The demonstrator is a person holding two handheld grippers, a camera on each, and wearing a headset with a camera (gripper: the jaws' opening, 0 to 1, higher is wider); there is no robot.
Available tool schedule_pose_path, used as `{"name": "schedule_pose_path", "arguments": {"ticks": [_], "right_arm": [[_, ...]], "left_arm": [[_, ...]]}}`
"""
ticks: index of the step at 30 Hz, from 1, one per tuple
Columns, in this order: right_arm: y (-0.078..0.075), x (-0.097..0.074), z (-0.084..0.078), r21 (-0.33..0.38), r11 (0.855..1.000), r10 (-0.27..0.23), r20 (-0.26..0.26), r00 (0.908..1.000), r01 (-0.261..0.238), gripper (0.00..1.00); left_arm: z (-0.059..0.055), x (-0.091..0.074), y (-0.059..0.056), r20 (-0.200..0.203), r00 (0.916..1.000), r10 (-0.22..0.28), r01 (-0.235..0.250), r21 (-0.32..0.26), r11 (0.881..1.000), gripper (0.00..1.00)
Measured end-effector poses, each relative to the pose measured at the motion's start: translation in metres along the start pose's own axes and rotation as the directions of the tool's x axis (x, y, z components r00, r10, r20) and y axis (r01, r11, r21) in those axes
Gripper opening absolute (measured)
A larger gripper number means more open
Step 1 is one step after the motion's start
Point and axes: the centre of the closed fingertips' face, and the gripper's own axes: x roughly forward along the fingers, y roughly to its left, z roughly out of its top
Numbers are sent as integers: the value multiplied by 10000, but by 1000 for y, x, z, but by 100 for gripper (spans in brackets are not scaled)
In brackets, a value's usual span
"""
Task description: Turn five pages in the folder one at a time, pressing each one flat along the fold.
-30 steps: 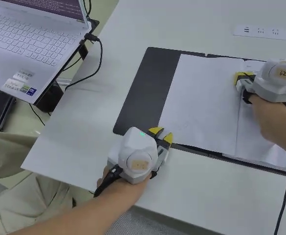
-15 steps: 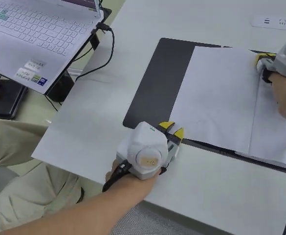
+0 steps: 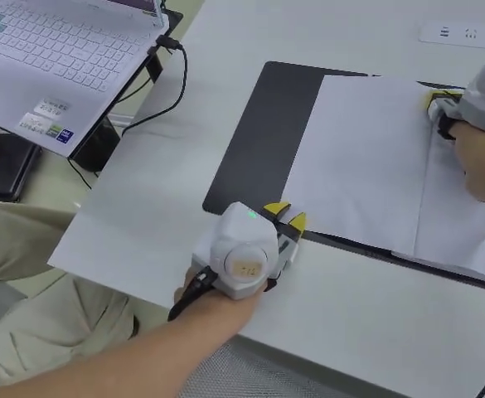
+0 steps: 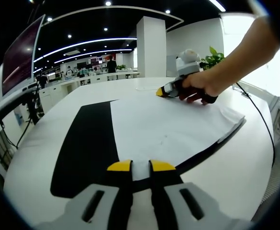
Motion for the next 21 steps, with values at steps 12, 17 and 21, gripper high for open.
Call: {"name": "schedule_pose_path", "arguments": {"ticks": [12, 17, 21], "right_arm": [[16, -36, -21, -144, 9994, 325, 3, 9995, -325, 0], [22, -50, -27, -117, 9987, 491, -82, 9988, -492, 0], [26, -61, -30, 0, 9984, 574, -96, 9983, -574, 0]], "left_arm": [[0, -1, 0, 8, 10000, -2, 2, 45, 10000, 12], [0, -1, 0, 8, 10000, -4, 4, 66, 10000, 12], [0, -2, 0, 13, 10000, -6, 6, 69, 10000, 12]]}}
